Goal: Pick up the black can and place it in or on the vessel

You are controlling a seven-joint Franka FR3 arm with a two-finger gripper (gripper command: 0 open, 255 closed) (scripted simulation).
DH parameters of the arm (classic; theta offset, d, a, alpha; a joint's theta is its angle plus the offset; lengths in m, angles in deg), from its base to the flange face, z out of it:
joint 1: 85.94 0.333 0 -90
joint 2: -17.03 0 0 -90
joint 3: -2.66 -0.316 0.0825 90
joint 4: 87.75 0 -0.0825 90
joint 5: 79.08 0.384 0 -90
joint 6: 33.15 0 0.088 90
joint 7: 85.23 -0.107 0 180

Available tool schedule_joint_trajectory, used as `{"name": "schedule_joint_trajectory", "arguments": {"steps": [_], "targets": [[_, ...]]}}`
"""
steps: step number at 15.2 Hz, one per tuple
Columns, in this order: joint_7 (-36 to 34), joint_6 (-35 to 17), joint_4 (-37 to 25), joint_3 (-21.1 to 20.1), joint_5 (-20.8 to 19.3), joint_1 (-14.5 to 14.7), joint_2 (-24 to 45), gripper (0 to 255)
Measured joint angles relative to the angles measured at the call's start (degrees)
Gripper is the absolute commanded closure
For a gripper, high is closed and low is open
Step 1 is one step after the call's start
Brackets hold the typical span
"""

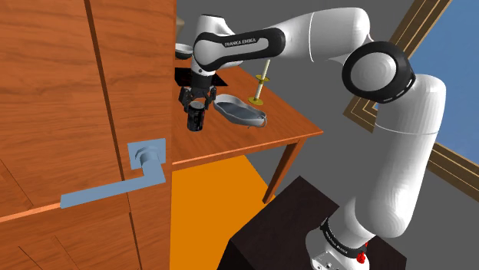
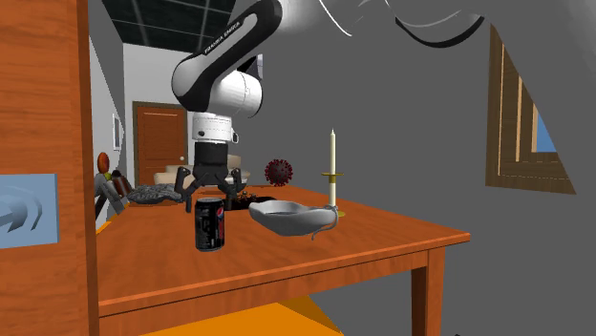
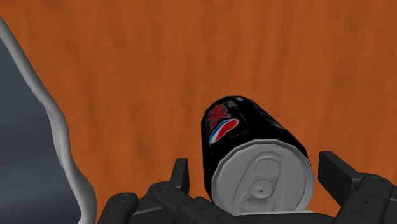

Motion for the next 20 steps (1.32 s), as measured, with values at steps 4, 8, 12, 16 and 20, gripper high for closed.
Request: {"name": "schedule_joint_trajectory", "arguments": {"steps": [4,8,12,16,20], "targets": [[-0.01,-0.15,0.07,0.01,-0.01,0.00,0.07,0],[-0.01,-0.16,0.07,0.01,-0.02,0.00,0.07,255],[0.00,-0.16,0.06,0.02,-0.02,-0.01,0.07,255],[0.00,-0.17,0.07,0.02,-0.02,-0.01,0.07,255],[0.06,1.83,-1.32,-0.03,0.10,-0.04,-0.52,255]]}}
